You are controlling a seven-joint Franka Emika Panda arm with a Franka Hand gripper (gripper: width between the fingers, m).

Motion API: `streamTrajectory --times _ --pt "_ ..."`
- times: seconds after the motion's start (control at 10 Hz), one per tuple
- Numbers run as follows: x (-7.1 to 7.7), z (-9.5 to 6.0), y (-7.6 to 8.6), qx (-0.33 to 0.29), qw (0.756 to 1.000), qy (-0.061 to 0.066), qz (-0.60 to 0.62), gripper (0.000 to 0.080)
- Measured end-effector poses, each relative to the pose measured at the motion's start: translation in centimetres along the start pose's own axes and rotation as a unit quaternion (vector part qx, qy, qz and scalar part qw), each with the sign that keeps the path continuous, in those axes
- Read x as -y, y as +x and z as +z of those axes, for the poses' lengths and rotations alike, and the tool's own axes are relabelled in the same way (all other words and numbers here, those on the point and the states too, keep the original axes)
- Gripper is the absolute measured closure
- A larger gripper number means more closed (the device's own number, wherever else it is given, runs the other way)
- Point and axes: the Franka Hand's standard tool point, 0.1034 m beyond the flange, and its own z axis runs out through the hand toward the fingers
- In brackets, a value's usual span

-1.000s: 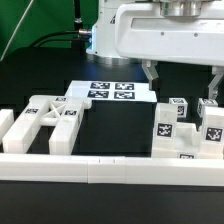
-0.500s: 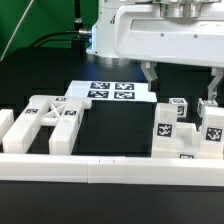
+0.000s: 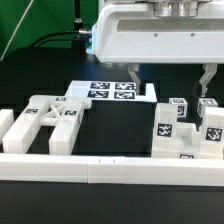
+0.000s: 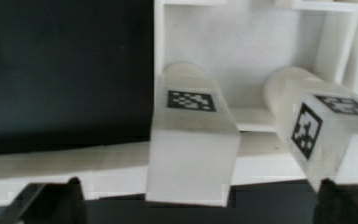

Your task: Assemble chair

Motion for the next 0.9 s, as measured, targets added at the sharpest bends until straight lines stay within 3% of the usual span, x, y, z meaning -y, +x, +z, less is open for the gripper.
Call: streamTrajectory --times 0.3,0.6,0.9 --pt "-0.3 0.5 -0.6 -0.003 1.0 -0.002 0.008 0.0151" --pt "-1.1 2.3 -2.7 -0.018 1.0 -0.013 0.013 0.0151" --pt "-1.5 3.6 -3.1 -0.023 0.999 -0.02 0.011 0.0151"
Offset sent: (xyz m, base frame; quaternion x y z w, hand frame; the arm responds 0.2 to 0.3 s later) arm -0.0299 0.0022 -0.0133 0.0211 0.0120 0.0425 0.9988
